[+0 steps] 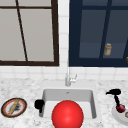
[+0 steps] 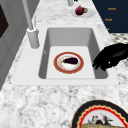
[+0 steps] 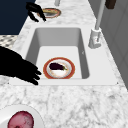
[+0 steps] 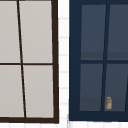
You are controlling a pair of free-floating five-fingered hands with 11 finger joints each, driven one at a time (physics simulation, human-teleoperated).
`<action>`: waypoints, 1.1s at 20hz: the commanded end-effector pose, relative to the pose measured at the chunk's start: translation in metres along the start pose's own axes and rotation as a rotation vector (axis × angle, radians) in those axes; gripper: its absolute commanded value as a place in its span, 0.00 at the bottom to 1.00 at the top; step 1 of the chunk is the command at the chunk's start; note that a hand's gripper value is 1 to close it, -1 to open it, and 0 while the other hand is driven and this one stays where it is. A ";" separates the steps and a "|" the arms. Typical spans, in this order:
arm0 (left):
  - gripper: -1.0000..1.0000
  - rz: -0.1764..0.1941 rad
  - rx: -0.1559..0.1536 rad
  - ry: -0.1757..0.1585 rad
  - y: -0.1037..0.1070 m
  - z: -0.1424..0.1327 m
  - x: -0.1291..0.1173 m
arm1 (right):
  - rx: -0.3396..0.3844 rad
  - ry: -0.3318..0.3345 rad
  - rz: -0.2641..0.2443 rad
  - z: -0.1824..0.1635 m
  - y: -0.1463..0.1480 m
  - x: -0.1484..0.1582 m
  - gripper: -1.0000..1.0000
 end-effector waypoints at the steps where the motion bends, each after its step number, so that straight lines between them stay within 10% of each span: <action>1: 0.50 0.000 0.000 0.000 0.000 0.000 0.000 | -0.014 -0.018 -0.044 0.021 0.012 -0.013 0.00; 22: 0.50 0.000 0.000 0.000 0.000 0.000 0.000 | 0.013 0.047 -0.098 0.015 0.088 -0.069 0.00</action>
